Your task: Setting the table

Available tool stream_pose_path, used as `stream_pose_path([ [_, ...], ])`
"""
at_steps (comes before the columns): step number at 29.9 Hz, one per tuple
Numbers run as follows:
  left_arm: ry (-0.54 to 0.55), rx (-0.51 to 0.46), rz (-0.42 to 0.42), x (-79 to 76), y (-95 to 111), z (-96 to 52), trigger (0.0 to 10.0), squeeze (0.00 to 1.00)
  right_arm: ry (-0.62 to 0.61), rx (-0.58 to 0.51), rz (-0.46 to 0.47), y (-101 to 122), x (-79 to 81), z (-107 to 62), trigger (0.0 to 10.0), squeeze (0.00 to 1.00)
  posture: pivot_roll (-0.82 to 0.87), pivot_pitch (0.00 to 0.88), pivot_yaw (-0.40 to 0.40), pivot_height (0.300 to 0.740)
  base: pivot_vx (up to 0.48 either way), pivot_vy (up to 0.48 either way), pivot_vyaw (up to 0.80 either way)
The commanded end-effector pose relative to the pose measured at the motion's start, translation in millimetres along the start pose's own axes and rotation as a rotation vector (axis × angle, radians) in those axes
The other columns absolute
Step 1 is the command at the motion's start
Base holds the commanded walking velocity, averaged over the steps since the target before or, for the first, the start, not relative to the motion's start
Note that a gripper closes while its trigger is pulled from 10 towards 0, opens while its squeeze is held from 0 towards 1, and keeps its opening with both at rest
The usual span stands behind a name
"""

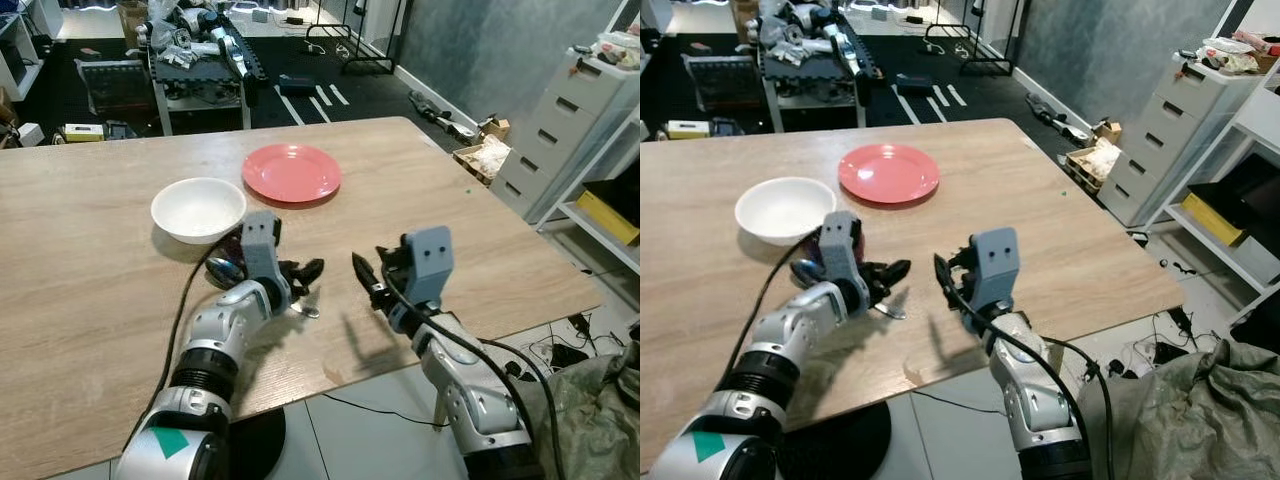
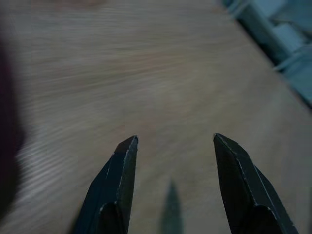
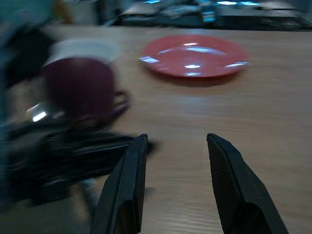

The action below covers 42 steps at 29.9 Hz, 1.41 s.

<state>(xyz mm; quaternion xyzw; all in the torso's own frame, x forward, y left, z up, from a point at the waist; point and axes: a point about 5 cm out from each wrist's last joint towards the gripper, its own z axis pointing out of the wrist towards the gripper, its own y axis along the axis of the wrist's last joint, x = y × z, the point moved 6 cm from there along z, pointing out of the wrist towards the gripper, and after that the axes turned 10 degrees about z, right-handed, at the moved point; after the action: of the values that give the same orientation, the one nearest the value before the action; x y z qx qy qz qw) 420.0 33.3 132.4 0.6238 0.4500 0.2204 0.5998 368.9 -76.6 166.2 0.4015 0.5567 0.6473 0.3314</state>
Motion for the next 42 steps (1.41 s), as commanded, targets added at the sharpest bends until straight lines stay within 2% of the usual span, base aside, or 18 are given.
stream_pose_path([
  [1, 0.011, -0.074, 0.061, -1.7, 19.4, -0.3, 10.0, 0.0, 0.068, 0.037, -0.039, -6.5, 10.3, -2.1, 10.0, 0.0, -0.05, 0.02, -0.021, 0.74, 0.0, 0.0, 0.0],
  [2, 0.011, -0.074, 0.061, -1.7, 19.4, -0.3, 10.0, 0.0, 0.068, 0.037, -0.039, -6.5, 10.3, -2.1, 10.0, 0.0, -0.05, 0.02, -0.021, 0.74, 0.0, 0.0, 0.0],
  [4, 0.149, -0.12, 0.144, 18.6, 32.6, -7.5, 10.0, 0.0, 0.088, 0.045, -0.058, -7.5, 12.0, -1.3, 10.0, 0.0, -0.03, 0.017, -0.026, 0.74, 0.0, 0.0, 0.0],
  [5, 0.149, -0.12, 0.144, 18.6, 32.6, -7.5, 10.0, 0.0, 0.088, 0.045, -0.058, -7.5, 12.0, -1.3, 10.0, 0.0, -0.03, 0.017, -0.026, 0.74, 0.0, 0.0, 0.0],
  [6, 0.238, -0.174, 0.236, 31.1, 45.6, -17.9, 10.0, 0.0, 0.087, 0.047, -0.056, -8.1, 12.3, 0.7, 10.0, 0.0, -0.02, 0.012, -0.027, 0.74, 0.0, 0.0, 0.0],
  [7, 0.238, -0.174, 0.236, 31.1, 45.6, -17.9, 10.0, 0.0, 0.087, 0.047, -0.056, -8.1, 12.3, 0.7, 10.0, 0.0, -0.02, 0.012, -0.027, 0.74, 0.0, 0.0, 0.0],
  [11, 0.339, -0.344, 0.476, 35.8, 86.0, -62.7, 10.0, 0.0, 0.042, 0.064, -0.05, -17.2, 11.5, 15.3, 10.0, 0.0, 0.01, 0.006, -0.028, 0.74, 0.0, 0.0, 0.0],
  [13, 0.35, -0.357, 0.512, 36.6, 89.5, -71.8, 10.0, 0.0, 0.037, 0.073, -0.027, -20.4, 12.5, 18.1, 10.0, 0.0, 0.02, 0.005, -0.026, 0.74, 0.0, 0.0, 0.0],
  [14, 0.377, -0.347, 0.579, 41.3, 90.5, -85.3, 10.0, 0.0, 0.03, 0.098, -0.005, -27.7, 14.1, 22.3, 10.0, 0.0, 0.05, 0.005, -0.026, 0.74, 0.0, 0.0, 0.0],
  [17, 0.388, -0.326, 0.616, 45.0, 88.2, -91.8, 10.0, 0.0, 0.031, 0.113, 0.005, -32.1, 15.9, 24.5, 10.0, 0.0, 0.05, 0.005, -0.026, 0.74, 0.0, 0.0, 0.0],
  [20, 0.392, -0.204, 0.677, 61.8, 66.4, -119.5, 10.0, 0.0, 0.069, 0.171, 0.026, -49.4, 33.8, 36.2, 10.0, 0.0, 0.1, 0.005, -0.027, 0.74, 0.0, 0.0, 0.0],
  [22, 0.392, -0.204, 0.677, 61.8, 66.4, -119.5, 10.0, 0.0, 0.069, 0.171, 0.026, -49.4, 33.8, 36.2, 10.0, 0.0, 0.1, 0.005, -0.027, 0.74, 0.0, 0.0, 0.0],
  [25, 0.417, -0.151, 0.671, 70.6, 53.6, -131.4, 10.0, 0.0, 0.147, 0.223, -0.025, -62.5, 55.2, 42.1, 10.0, 0.0, 0.13, 0.009, -0.033, 0.74, 0.0, 0.0, 0.0],
  [29, 0.424, -0.148, 0.664, 67.0, 50.6, -134.6, 10.0, 0.0, 0.171, 0.253, -0.05, -68.8, 61.5, 44.8, 10.0, 0.0, 0.13, 0.012, -0.038, 0.74, 0.0, 0.0, 0.0],
  [31, 0.391, -0.144, 0.661, 54.7, 47.9, -135.3, 10.0, 0.0, 0.154, 0.28, -0.06, -72.8, 60.3, 49.0, 10.0, 0.0, 0.14, 0.024, -0.047, 0.74, 0.0, 0.0, 0.0],
  [33, 0.324, -0.133, 0.666, 37.6, 42.7, -134.6, 10.0, 0.0, 0.107, 0.302, -0.069, -74.2, 51.8, 54.4, 10.0, 0.0, 0.14, 0.029, -0.048, 0.74, 0.0, 0.0, 0.0],
  [38, 0.238, -0.102, 0.665, 17.6, 35.5, -139.9, 10.0, 0.0, 0.043, 0.296, -0.03, -70.5, 37.5, 61.0, 10.0, 0.0, 0.15, 0.045, -0.047, 0.74, 0.0, 0.0, 0.0],
  [42, 0.22, -0.096, 0.66, 13.9, 33.7, -141.3, 10.0, 0.0, 0.043, 0.309, -0.022, -70.1, 33.8, 61.9, 10.0, 0.0, 0.15, 0.055, -0.047, 0.74, 0.0, 0.0, 0.0],
])
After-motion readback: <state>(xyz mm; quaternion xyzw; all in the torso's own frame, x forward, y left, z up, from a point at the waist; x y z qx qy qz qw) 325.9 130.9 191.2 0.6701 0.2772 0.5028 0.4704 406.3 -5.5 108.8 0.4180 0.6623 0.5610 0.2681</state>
